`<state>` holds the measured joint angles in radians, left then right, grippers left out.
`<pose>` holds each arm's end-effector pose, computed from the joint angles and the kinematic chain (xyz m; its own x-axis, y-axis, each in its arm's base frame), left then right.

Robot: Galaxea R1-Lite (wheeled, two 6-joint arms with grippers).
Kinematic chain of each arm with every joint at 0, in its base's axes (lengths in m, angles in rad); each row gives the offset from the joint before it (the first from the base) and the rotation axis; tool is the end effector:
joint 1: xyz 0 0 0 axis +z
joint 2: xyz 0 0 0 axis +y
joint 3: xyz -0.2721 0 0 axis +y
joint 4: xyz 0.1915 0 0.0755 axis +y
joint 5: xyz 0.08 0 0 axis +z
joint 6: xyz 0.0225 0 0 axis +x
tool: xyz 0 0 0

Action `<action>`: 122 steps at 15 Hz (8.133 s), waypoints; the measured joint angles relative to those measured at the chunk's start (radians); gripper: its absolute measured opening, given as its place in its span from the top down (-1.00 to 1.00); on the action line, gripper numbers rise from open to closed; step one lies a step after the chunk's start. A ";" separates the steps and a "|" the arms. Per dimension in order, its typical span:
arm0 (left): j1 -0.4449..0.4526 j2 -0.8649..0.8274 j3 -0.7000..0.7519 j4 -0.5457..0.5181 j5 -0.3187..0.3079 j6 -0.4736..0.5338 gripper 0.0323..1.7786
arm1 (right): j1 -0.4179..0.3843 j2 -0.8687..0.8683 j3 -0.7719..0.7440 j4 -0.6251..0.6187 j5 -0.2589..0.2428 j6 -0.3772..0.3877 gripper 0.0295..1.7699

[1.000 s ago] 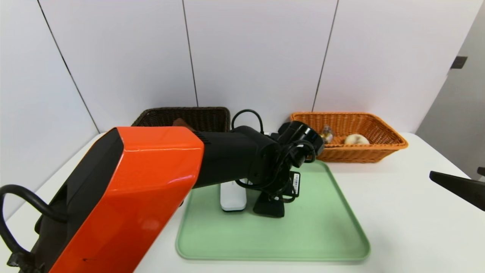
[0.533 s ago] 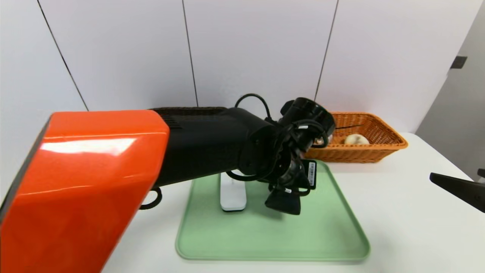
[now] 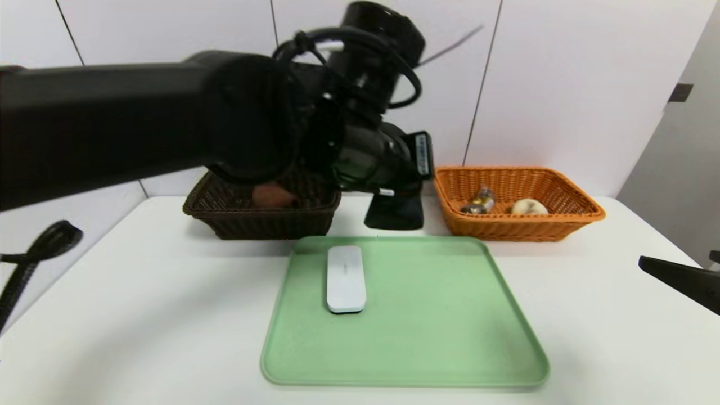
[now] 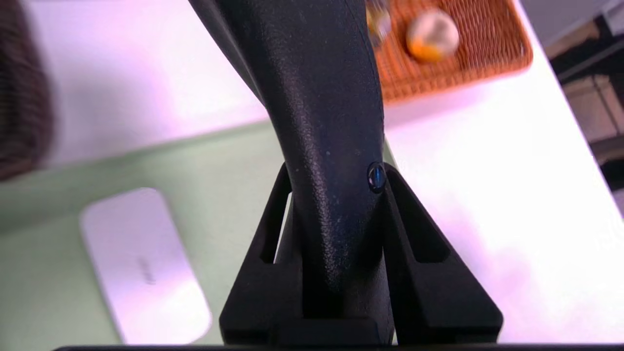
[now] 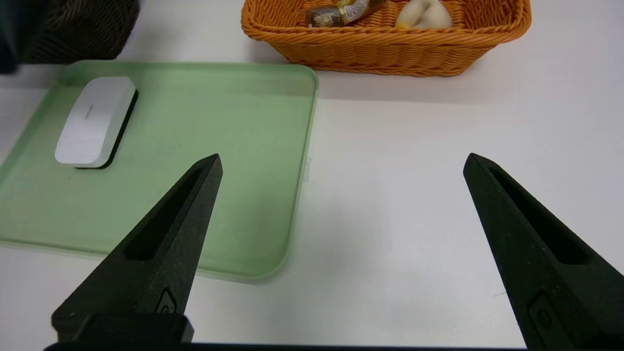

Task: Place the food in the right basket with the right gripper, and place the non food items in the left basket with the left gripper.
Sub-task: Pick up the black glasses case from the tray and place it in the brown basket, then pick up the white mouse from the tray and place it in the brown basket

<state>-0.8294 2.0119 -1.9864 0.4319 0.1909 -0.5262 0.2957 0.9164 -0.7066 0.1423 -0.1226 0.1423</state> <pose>0.2740 -0.2930 0.2716 0.7348 -0.5216 -0.4336 0.3770 0.8455 -0.3782 0.1285 0.0363 0.2146 0.9268 0.1545 -0.3423 -0.1308 0.9872 0.0914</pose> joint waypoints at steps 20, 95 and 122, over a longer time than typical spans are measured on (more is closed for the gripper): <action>0.587 0.009 0.001 0.110 -0.117 -0.573 0.49 | 0.000 0.012 0.021 0.001 0.002 0.002 -0.93; 0.086 0.238 0.009 0.454 0.072 -0.185 -0.90 | 0.011 0.032 0.059 -0.001 -0.004 -0.019 -0.93; 0.066 0.244 0.009 0.423 0.070 -0.139 -0.12 | 0.012 -0.006 0.073 0.006 -0.007 -0.034 -0.93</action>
<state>-0.7638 2.2557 -1.9772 0.8549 0.2606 -0.6653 0.3079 0.9102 -0.6334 0.1481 -0.1294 0.1085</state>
